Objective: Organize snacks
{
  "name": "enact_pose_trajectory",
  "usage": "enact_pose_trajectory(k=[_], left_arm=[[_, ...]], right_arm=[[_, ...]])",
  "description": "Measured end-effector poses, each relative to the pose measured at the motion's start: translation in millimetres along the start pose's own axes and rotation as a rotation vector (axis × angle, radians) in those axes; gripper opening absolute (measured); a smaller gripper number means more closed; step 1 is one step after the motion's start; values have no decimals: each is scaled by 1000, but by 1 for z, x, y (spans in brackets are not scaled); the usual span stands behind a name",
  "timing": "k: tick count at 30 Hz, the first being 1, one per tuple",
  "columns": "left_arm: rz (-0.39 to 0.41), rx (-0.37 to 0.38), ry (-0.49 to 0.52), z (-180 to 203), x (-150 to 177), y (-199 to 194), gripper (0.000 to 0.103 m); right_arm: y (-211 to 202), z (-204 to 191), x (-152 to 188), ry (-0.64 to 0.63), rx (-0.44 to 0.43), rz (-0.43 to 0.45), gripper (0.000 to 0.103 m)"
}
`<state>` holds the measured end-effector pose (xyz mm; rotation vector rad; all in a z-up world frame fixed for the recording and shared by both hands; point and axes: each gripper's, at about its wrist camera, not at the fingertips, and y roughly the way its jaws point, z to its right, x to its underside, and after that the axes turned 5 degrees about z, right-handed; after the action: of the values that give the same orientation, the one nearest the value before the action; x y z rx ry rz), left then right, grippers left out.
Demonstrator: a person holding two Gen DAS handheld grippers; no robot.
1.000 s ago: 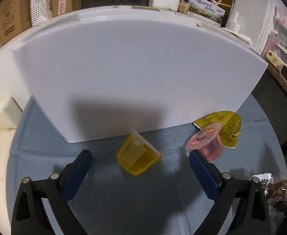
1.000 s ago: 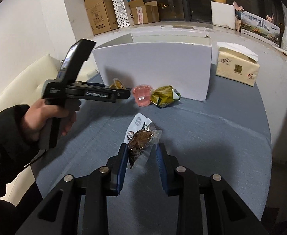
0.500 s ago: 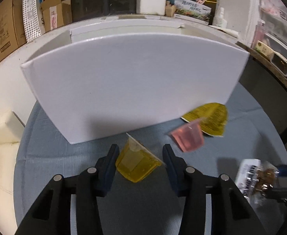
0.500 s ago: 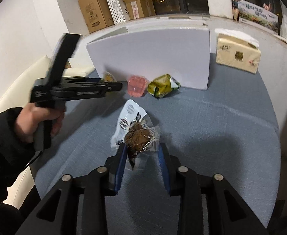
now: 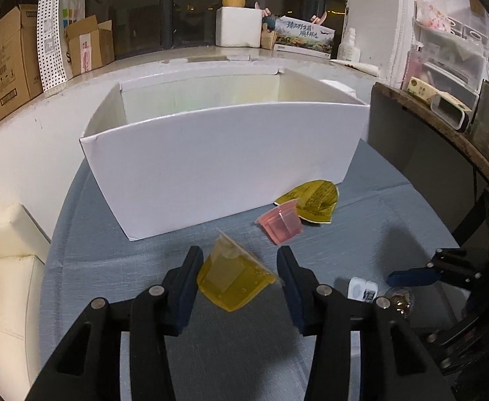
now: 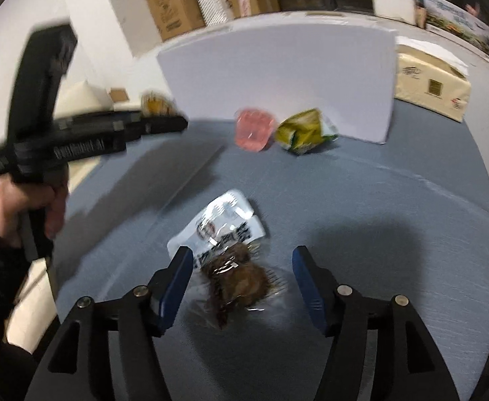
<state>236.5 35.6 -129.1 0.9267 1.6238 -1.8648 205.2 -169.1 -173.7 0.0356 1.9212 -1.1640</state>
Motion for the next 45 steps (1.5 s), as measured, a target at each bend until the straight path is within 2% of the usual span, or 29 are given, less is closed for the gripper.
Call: enact_pose_trajectory(k=[2, 5, 7, 18, 23, 28, 29, 31, 33, 34, 38, 45], left_arm=[[4, 4, 1, -1, 0, -4, 51], [7, 12, 0, 1, 1, -7, 51], [10, 18, -2, 3, 2, -9, 51], [37, 39, 14, 11, -5, -23, 51], [75, 42, 20, 11, -16, -40, 51], [139, 38, 6, 3, -41, -61, 51], [150, 38, -3, 0, -47, -63, 51], [166, 41, -30, -9, -62, -66, 51], [182, 35, -44, -18, -76, -67, 51], [192, 27, -48, -22, -84, -66, 51], [198, 28, -74, -35, -100, -59, 51], [200, 26, -78, -46, -109, -49, 51]], right_arm=[[1, -9, 3, -52, 36, 1, 67], [0, -18, 5, -111, 50, -12, 54], [-2, -23, 9, -140, 64, -10, 50], [-22, -23, 14, -116, 49, 64, 42], [-41, -25, -10, -127, 56, 123, 42], [-60, -18, -51, -103, 88, 189, 41], [-63, -14, -62, -92, 96, 203, 37], [-66, -7, -84, -66, 110, 225, 15], [-67, -2, -108, -69, 127, 254, 9], [-64, 1, -116, -78, 149, 257, 9], [-37, 20, -135, -46, 131, 219, 9], [-40, 15, -147, -31, 81, 252, 9]])
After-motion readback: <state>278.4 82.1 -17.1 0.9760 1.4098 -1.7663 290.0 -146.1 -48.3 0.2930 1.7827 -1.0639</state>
